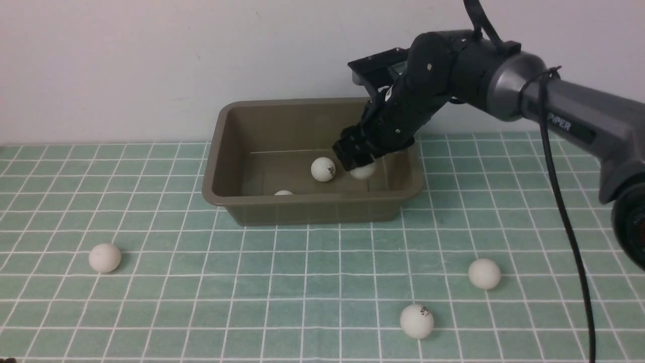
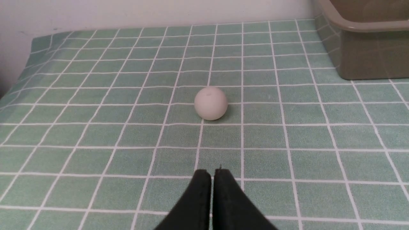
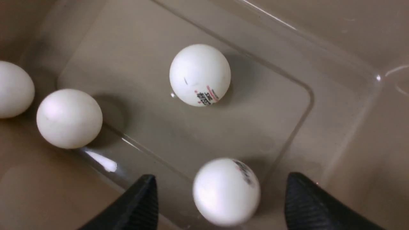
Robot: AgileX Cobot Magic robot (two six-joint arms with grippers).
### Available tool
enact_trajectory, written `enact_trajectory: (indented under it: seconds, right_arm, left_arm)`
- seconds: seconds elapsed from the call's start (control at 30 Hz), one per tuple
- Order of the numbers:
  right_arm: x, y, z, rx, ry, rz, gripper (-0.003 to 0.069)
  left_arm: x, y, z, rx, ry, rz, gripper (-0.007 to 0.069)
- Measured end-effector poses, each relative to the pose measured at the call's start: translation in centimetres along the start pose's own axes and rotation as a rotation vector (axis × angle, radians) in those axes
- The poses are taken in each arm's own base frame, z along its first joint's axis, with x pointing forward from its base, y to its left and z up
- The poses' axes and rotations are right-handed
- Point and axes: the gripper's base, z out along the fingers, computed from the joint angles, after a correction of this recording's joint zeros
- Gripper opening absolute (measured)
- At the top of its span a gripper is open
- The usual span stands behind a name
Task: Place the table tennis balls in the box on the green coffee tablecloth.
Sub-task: 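Release the ping pong ball into the bin and lift the gripper away, then reach for and grasp a ping pong ball on the table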
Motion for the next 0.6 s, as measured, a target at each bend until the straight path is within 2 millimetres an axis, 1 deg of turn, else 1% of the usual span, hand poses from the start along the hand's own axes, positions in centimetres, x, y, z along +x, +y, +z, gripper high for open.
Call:
enact_trajectory:
  seconds: [0.07,0.1,0.17,0.23,0.3,0.37,0.43,0.47,0.5,0.53,0.6]
  right_arm:
    - [-0.4,0.1,-0.8,-0.002,0.016,-0.002,0.0501]
    - [-1.0,0.1,-1.7,0.007,0.020,-0.015,0.0504]
    - [-2.1,-0.1,-4.5,0.058,0.049,-0.049,0.0507]
    - [-2.9,-0.7,-6.8,0.134,0.021,-0.040,0.0507]
    - [-3.1,-1.4,-8.7,0.194,0.001,-0.002,0.0507]
    - [-2.8,-2.1,-10.3,0.216,-0.010,0.046,0.0507]
    - [-2.0,-3.0,-11.6,0.228,0.002,0.083,0.0507]
    - [-1.1,-3.5,-12.0,0.229,0.030,0.104,0.0507]
    - [-0.5,-3.8,-12.2,0.229,0.046,0.114,0.0507]
    - [0.6,-4.1,-12.5,0.229,0.076,0.126,0.0505]
    - [2.5,-4.3,-12.5,0.224,0.140,0.129,0.0498]
  left_arm:
    - [0.0,0.0,0.0,0.000,0.000,0.000,-0.0004]
    - [0.0,0.0,0.0,0.000,0.000,0.000,-0.0004]
    - [0.0,0.0,0.0,0.000,0.000,0.000,-0.0004]
    - [0.0,0.0,0.0,0.000,0.000,0.000,-0.0004]
    - [0.0,0.0,0.0,0.000,0.000,0.000,-0.0004]
    - [0.0,0.0,0.0,0.000,0.001,0.000,-0.0004]
    - [0.0,0.0,0.0,0.000,0.001,0.000,-0.0004]
    - [0.0,0.0,0.0,0.000,0.001,0.000,-0.0004]
    - [0.0,0.0,0.0,0.000,0.001,0.000,-0.0004]
    - [0.0,0.0,0.0,0.000,0.001,0.000,-0.0004]
    - [0.0,0.0,0.0,0.000,0.001,0.000,-0.0004]
